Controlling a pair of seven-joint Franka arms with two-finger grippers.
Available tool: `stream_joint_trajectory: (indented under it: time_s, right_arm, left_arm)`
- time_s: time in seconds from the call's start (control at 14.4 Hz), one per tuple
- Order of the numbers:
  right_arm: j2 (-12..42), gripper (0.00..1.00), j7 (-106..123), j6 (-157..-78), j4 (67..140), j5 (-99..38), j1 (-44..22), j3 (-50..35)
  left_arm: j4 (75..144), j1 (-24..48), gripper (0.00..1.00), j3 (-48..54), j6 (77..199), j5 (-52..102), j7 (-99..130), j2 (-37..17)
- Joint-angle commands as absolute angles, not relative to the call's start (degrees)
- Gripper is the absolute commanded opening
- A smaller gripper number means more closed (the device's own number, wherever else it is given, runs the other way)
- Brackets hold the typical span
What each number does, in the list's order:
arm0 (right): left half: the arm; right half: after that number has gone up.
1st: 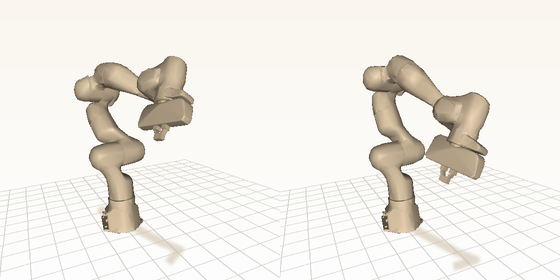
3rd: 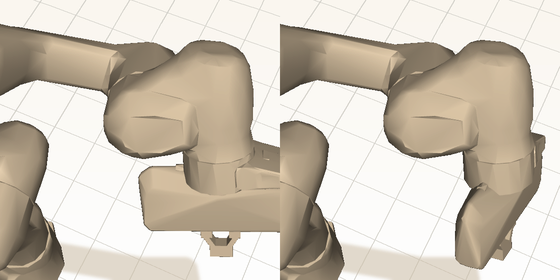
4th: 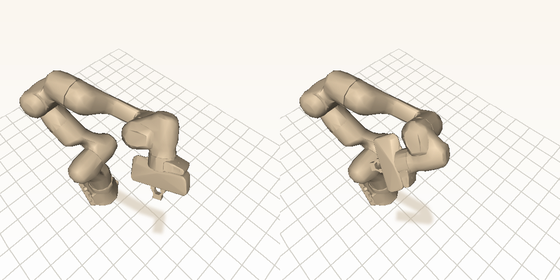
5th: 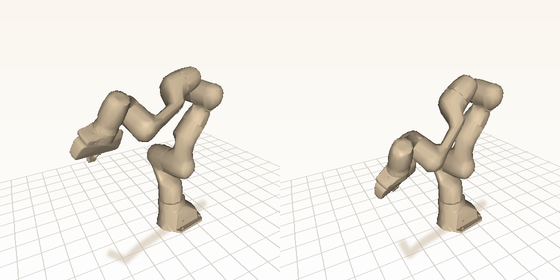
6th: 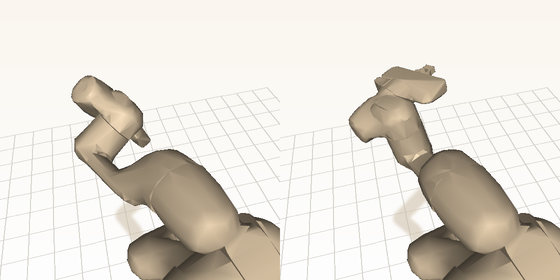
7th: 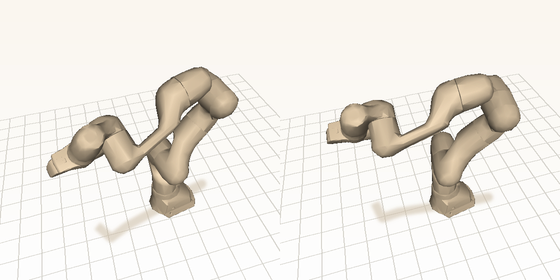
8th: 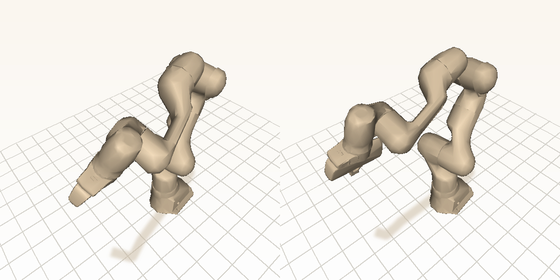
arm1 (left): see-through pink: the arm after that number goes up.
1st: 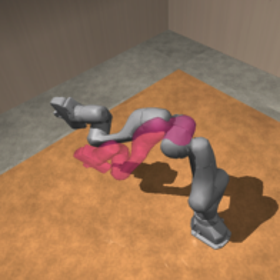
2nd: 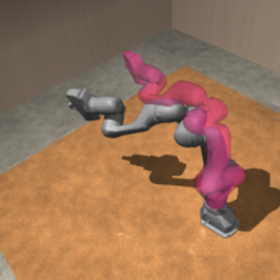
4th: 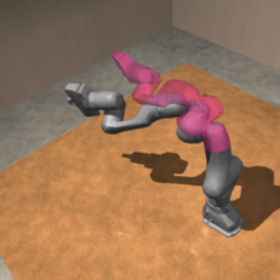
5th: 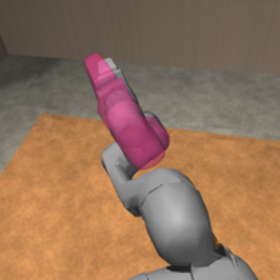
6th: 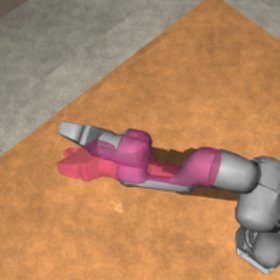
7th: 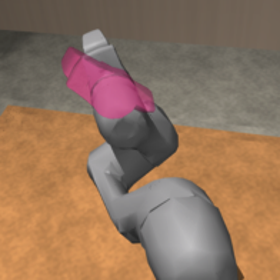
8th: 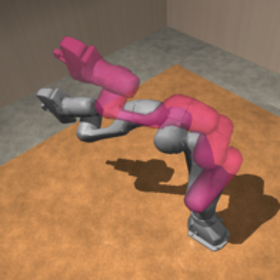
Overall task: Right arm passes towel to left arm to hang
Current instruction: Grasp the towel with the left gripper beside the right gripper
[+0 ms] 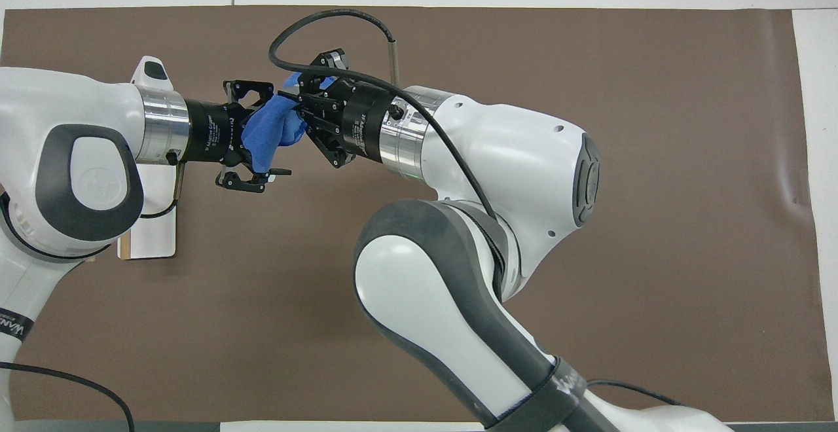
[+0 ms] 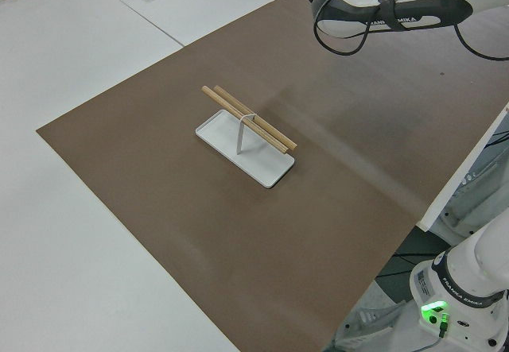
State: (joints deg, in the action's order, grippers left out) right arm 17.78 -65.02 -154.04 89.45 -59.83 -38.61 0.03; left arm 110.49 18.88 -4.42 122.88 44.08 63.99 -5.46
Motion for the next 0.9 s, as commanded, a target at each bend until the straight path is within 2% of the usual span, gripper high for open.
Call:
stream_joint_trajectory:
  time_s: [0.0, 0.07, 0.14, 0.21, 0.28, 0.83]
  right_arm:
    - [17.8, 0.00, -63.6, -154.1, 89.6, -59.9, -38.5, 0.0]
    - [17.8, 0.00, -63.6, -154.1, 89.6, -59.9, -38.5, 0.0]
    - [17.8, 0.00, -63.6, -154.1, 89.6, -59.9, -38.5, 0.0]
    - [17.8, 0.00, -63.6, -154.1, 89.8, -59.9, -38.5, 0.0]
    - [17.7, 0.00, -63.5, -154.1, 90.0, -59.9, -38.5, 0.0]
    - [17.5, 0.00, -62.4, -153.9, 90.6, -59.9, -38.2, 0.0]
  left_arm:
    - [109.1, 18.7, 0.97, -4.9, 123.8, 45.1, 62.8, -6.2]
    - [108.8, 18.7, 0.75, -5.0, 123.9, 45.1, 62.8, -6.7]
    - [108.8, 18.7, 0.45, -5.0, 124.0, 45.0, 62.8, -6.7]
    - [108.6, 18.7, 0.06, -5.0, 124.1, 44.9, 62.7, -6.7]
    - [108.2, 18.6, 0.00, -5.1, 124.1, 44.8, 62.6, -6.9]
    - [106.5, 18.5, 0.00, -5.7, 124.2, 43.0, 62.7, -6.0]
